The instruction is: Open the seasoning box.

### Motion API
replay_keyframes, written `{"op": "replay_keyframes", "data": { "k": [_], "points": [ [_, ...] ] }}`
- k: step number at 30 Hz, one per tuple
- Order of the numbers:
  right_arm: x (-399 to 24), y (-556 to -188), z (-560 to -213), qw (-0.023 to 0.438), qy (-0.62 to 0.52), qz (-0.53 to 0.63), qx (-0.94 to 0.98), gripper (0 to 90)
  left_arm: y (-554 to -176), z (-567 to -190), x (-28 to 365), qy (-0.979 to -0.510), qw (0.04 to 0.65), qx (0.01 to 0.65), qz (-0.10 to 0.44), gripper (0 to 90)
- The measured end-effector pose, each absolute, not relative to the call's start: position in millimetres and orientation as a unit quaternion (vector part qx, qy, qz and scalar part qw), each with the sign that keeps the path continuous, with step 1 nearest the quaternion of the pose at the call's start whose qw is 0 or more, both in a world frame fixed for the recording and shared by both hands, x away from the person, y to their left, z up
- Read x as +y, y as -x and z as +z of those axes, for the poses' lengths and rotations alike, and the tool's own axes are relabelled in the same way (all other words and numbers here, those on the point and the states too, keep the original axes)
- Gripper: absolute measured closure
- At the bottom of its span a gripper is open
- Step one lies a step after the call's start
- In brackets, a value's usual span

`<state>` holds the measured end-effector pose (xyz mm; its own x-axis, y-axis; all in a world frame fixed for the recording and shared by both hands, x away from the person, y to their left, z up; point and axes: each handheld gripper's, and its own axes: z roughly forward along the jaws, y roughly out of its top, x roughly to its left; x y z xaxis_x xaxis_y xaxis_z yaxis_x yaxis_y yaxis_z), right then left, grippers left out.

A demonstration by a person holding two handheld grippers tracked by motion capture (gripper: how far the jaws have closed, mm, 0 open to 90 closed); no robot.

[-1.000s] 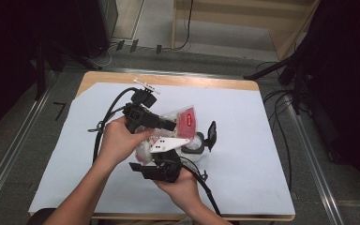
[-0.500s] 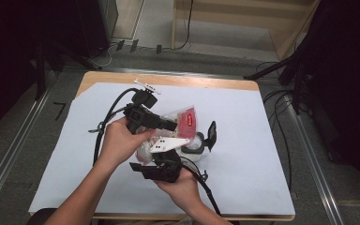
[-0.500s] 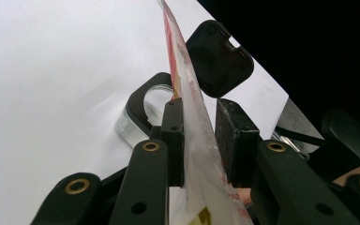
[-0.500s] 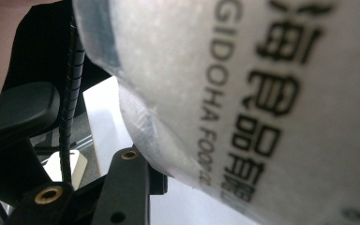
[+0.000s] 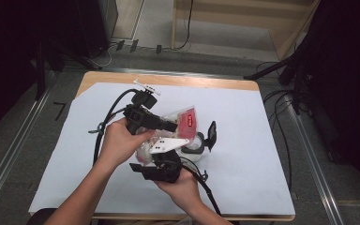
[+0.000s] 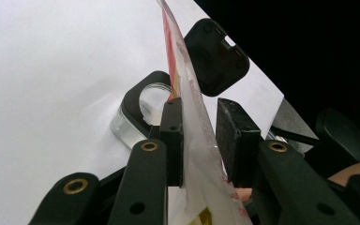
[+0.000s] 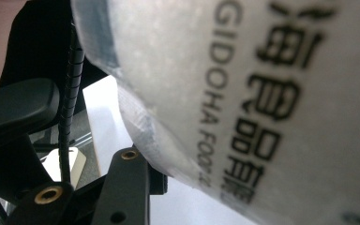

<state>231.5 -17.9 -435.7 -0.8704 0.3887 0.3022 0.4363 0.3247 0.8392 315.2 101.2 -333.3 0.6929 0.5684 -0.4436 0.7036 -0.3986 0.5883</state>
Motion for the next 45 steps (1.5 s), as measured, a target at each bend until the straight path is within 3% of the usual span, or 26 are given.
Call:
{"op": "replay_keyframes", "data": {
  "k": [45],
  "points": [
    [-17.4,-230.9,-433.0,0.038,0.254,-0.522,-0.813,64.1,-313.5,-332.0,101.4,-0.833,0.389,0.384,-0.084,71.5]
  ]
}}
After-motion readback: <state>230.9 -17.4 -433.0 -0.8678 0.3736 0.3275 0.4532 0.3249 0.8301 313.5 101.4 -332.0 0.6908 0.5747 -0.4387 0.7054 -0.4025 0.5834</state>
